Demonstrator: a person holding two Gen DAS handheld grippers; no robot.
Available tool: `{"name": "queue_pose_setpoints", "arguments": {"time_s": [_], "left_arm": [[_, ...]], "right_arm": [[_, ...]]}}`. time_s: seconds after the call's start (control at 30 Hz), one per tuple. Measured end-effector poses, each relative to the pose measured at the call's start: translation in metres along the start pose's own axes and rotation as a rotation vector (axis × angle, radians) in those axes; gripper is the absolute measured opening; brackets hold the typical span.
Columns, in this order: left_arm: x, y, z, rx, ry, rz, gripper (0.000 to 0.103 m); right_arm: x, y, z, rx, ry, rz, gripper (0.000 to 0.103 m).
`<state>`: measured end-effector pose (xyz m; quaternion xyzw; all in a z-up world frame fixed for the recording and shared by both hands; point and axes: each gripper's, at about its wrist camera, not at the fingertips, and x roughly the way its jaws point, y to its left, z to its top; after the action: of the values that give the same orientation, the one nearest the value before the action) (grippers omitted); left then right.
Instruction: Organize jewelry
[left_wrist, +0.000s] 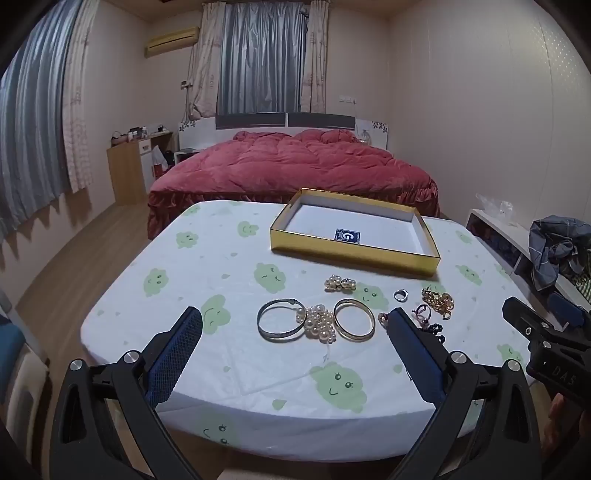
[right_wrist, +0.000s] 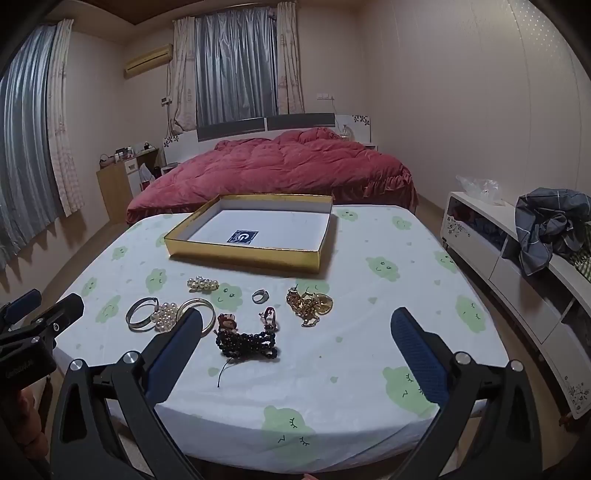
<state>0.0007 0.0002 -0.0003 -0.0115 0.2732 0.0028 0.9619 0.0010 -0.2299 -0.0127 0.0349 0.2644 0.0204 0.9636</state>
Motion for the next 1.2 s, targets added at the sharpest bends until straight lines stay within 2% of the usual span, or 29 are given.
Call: {"name": "queue_pose_setpoints", "arguments": {"time_s": [1.2], "left_arm": [[0.0034,0.0005,-0.0059,0.0,0.013,-0.006,0.098]], "right_arm": [[0.0009,-0.0007,0.0015,0.007,0.01,-0.002,0.0]]}}
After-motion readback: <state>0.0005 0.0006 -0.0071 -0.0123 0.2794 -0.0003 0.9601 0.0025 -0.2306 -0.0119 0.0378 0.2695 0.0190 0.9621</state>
